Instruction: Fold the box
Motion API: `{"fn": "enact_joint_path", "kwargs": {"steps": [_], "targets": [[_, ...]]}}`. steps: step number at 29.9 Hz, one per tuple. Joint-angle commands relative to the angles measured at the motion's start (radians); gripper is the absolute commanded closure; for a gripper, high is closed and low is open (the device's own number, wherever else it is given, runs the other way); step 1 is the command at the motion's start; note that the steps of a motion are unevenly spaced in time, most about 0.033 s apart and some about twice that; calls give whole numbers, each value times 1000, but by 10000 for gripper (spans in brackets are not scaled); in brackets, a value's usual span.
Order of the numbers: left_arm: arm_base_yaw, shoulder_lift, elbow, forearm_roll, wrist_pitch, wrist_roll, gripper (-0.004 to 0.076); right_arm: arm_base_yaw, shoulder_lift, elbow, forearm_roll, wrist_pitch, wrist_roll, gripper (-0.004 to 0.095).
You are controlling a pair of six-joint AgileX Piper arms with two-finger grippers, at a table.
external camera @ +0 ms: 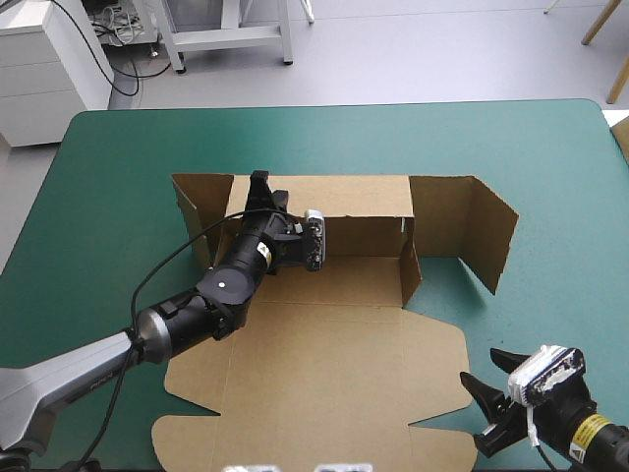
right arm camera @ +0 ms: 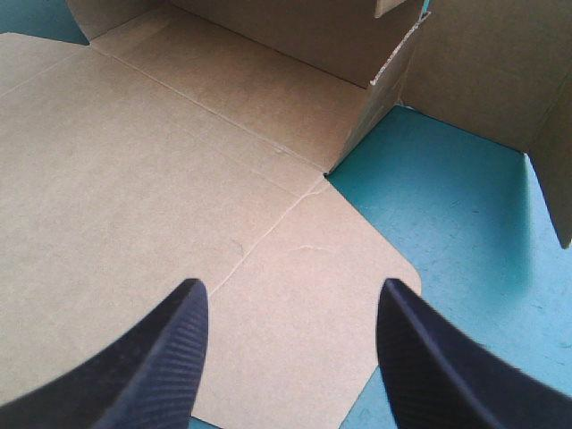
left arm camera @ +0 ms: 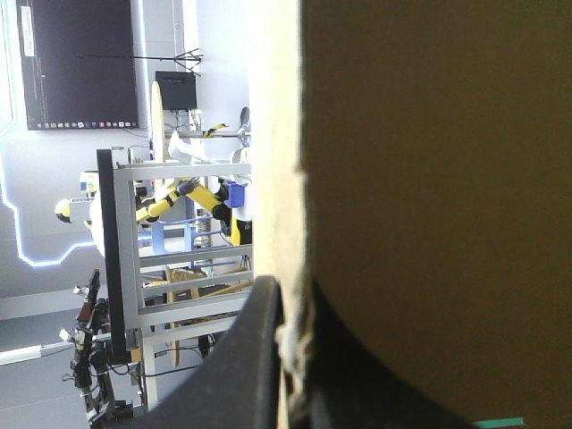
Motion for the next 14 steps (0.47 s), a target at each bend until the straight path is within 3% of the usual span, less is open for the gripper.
{"fn": "enact_joint_path", "kwargs": {"steps": [1, 6, 14], "targets": [[-8, -25, -7, -23, 5, -17, 731, -4, 10, -28, -5, -75, 4, 374], [-8, -25, -7, -23, 0, -17, 731, -4, 10, -34, -23, -55, 96, 374], [-8, -25, -7, -20, 0, -31, 731, -4, 78, -282, -158, 192, 223, 374]]}}
